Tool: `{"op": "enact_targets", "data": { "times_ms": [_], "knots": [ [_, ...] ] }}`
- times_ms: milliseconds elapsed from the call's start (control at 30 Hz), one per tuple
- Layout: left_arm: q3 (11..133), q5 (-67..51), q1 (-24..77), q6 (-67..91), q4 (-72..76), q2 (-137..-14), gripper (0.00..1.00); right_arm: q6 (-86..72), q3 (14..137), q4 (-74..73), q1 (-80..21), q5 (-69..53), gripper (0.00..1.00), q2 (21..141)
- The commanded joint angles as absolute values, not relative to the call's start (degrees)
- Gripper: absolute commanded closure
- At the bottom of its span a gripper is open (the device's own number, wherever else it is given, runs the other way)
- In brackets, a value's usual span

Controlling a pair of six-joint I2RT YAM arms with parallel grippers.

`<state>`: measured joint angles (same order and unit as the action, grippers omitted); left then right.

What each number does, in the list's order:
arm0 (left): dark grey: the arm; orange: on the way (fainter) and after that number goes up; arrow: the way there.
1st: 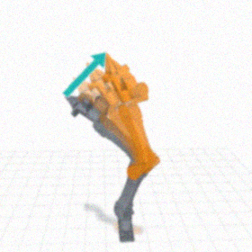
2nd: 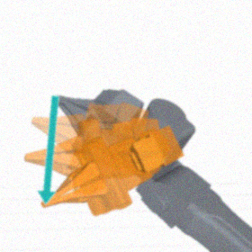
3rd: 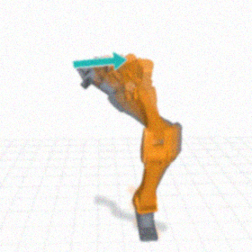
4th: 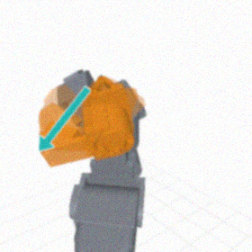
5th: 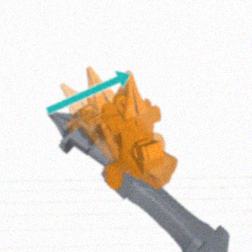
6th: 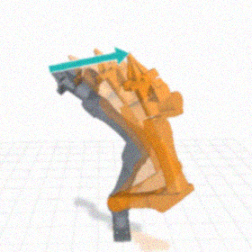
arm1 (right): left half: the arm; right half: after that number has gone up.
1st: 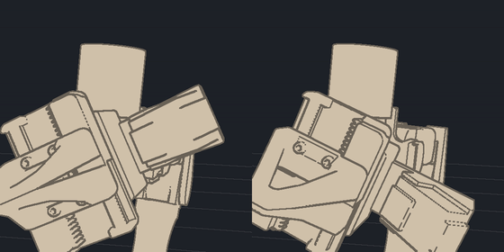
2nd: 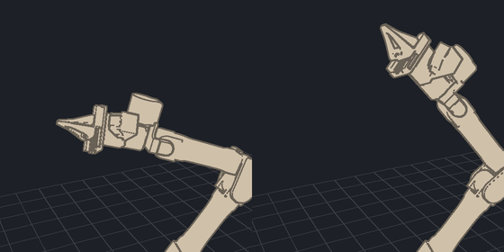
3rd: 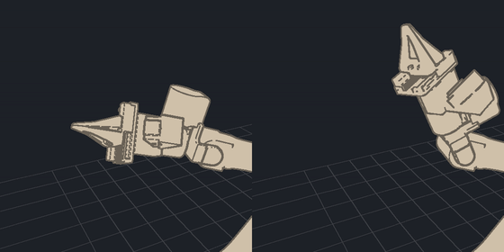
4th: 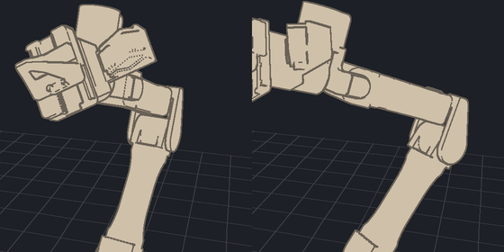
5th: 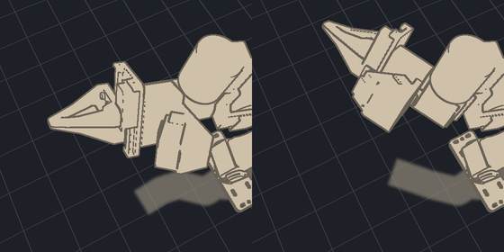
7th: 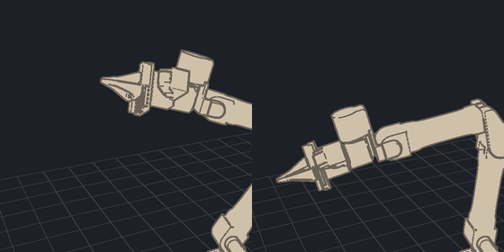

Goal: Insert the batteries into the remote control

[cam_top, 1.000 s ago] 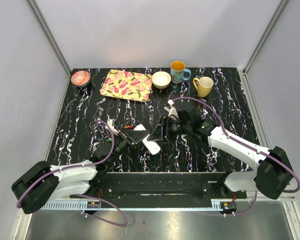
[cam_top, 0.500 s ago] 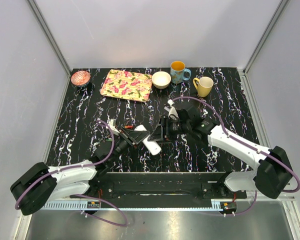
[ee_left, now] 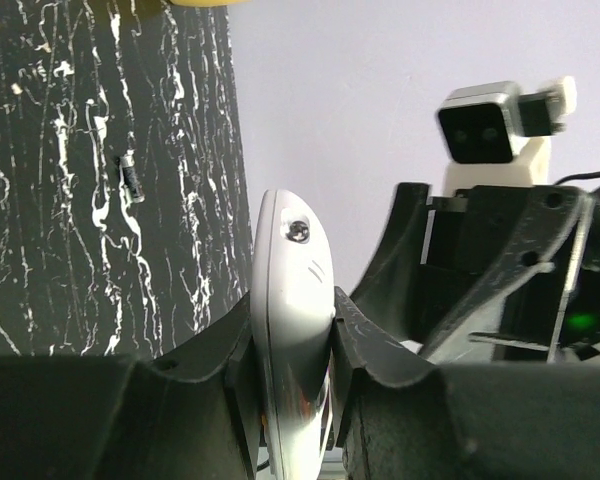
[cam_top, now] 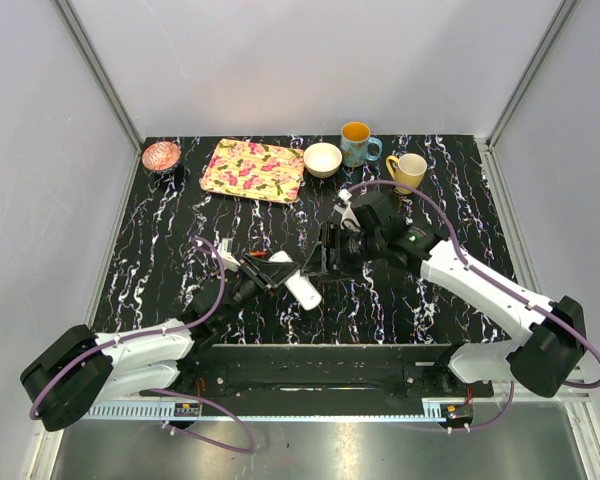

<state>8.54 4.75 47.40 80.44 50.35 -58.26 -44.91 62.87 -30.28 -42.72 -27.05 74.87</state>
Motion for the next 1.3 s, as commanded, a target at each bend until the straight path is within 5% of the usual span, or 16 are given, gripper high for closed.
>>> {"op": "enact_targets", "data": {
  "times_ms": [0, 67, 200, 267, 367, 400, 667, 700, 867, 1000, 1267],
  "knots": [
    [10.9, 6.15, 47.37, 80.95, 50.98, -58.36, 1.0, -36.75, 72.05, -43.37, -44.72, -16.13, 0.35, 74.0],
    [11.16, 6.33, 47.37, 80.86, 50.8, -58.36, 1.0, -32.81, 77.22, -49.71, -48.14, -6.22, 0.33, 74.18],
    [10.99, 6.68, 47.29, 80.6, 50.8, -58.1, 1.0, -31.11, 79.54, -52.12, -49.92, 2.1, 0.07, 72.87],
    [10.46, 6.68, 47.29, 80.86, 51.24, -58.1, 1.0, -31.46, 77.7, -49.59, -50.01, 2.55, 0.2, 71.03],
    [10.55, 6.5, 47.37, 80.77, 50.63, -57.66, 1.0, -31.99, 76.38, -48.69, -49.92, 3.16, 0.92, 71.01],
    [10.46, 6.5, 47.37, 80.77, 50.28, -57.4, 1.0, -31.99, 76.38, -48.69, -50.01, 2.73, 1.0, 71.28],
    [10.99, 7.12, 47.37, 80.33, 48.87, -56.6, 1.0, -26.82, 80.06, -52.89, -54.3, 6.33, 1.0, 73.98],
    [11.33, 7.03, 47.29, 80.42, 49.04, -56.86, 1.0, -26.02, 81.55, -55.09, -55.53, 7.2, 0.98, 75.48],
    [11.86, 6.33, 47.29, 80.68, 50.01, -58.18, 1.0, -24.7, 89.65, -62.5, -64.68, 14.06, 0.49, 82.35],
    [11.95, 6.24, 47.37, 80.6, 49.49, -58.1, 1.0, -26.54, 87.63, -59.59, -65.3, 11.34, 0.31, 82.09],
    [12.22, 5.8, 47.29, 80.68, 49.48, -57.92, 1.0, -28.21, 87.71, -58.1, -66.36, 13.8, 0.31, 84.63]
  ]
}}
